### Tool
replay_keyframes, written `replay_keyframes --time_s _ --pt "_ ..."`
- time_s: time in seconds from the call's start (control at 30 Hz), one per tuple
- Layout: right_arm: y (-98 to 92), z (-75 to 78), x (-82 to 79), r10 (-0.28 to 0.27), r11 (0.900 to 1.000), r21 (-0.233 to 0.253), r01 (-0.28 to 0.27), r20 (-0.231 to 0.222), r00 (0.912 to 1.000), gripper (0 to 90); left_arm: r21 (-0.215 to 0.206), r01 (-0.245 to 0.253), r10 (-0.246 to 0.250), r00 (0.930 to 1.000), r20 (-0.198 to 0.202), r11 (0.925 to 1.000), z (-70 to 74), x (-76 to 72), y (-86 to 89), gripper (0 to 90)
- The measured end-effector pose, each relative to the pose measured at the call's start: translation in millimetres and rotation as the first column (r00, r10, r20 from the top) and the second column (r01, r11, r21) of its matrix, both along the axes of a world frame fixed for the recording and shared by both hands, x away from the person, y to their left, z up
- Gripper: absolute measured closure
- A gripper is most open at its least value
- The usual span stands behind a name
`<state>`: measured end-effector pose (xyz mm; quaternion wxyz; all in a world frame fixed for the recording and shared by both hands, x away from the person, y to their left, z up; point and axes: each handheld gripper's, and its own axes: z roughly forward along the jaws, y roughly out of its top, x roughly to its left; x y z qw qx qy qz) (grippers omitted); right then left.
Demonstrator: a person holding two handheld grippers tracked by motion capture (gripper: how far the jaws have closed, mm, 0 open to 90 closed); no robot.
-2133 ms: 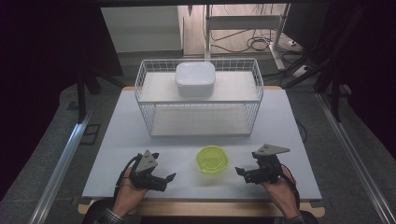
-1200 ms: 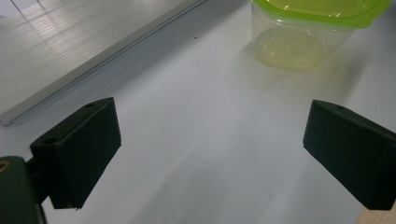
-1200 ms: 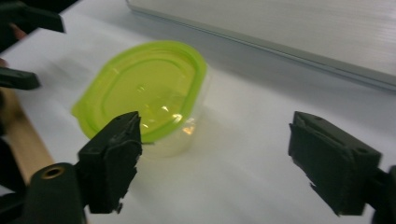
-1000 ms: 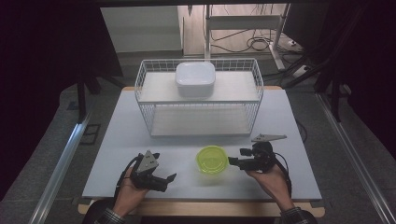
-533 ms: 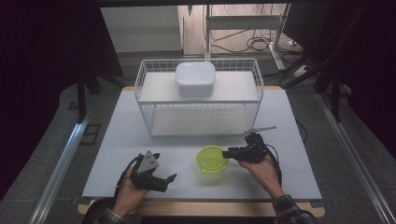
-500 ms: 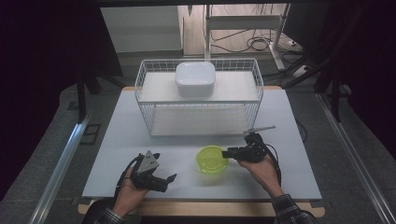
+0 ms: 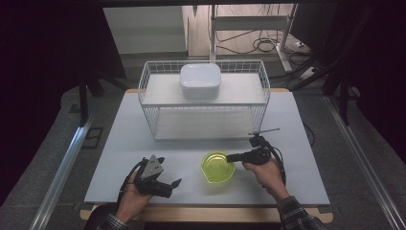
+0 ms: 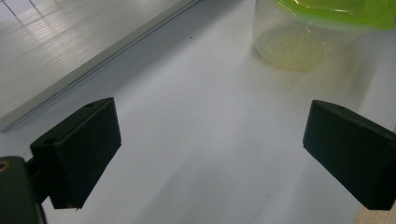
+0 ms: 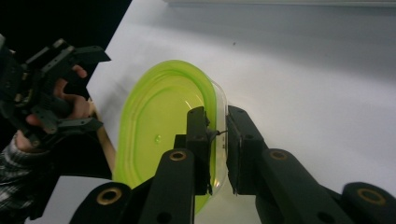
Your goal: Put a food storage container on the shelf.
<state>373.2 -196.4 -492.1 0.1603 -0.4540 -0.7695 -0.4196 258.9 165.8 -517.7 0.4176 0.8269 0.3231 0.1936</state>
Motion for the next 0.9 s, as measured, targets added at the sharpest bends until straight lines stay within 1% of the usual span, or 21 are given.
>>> replay_keyframes --time_s 0.03,0.2,0.33,0.37,0.53,0.77,0.83,0.9 --pt "0.5 1.1 -0.8 0.005 1.000 0.012 -0.005 -0.009 1.0000 81.4 0.001 0.001 -0.001 1.0000 0.000 1.0000 0.0 0.0 -0.1 4.0" --pt "3.0 4.4 -3.7 0.007 1.000 0.008 -0.007 0.011 0.9999 81.8 0.001 0.000 0.000 1.0000 0.003 1.0000 0.3 -0.2 0.1 4.0" --pt "-0.4 5.6 -3.4 -0.003 0.999 0.041 0.003 0.006 1.0000 81.8 -0.003 -0.002 0.002 1.0000 0.003 1.0000 0.3 0.0 0.5 4.0" --pt "-1.6 6.7 -3.5 -0.006 0.999 0.047 0.006 0.012 0.9999 81.8 -0.004 -0.002 0.002 1.0000 0.003 1.0000 0.3 0.0 0.6 4.0" --pt "-6.7 15.4 -4.6 -0.019 0.996 0.086 0.017 0.021 0.9996 81.9 -0.005 -0.003 0.003 1.0000 0.003 1.0000 0.4 0.1 0.8 4.0" --pt "-10.5 30.0 -6.2 -0.033 0.993 0.113 0.026 0.062 0.9976 81.9 -0.010 -0.006 0.006 1.0000 0.000 0.9999 0.5 0.3 1.5 4.0" --pt "-11.4 33.8 -6.2 -0.036 0.991 0.128 0.026 0.071 0.9969 81.9 -0.011 -0.006 0.006 1.0000 0.000 0.9999 0.4 0.4 1.4 4.0" --pt "-12.2 37.9 -6.4 -0.039 0.992 0.127 0.028 0.083 0.9957 81.9 -0.011 -0.006 0.006 1.0000 -0.001 0.9999 0.4 0.3 1.4 4.0"
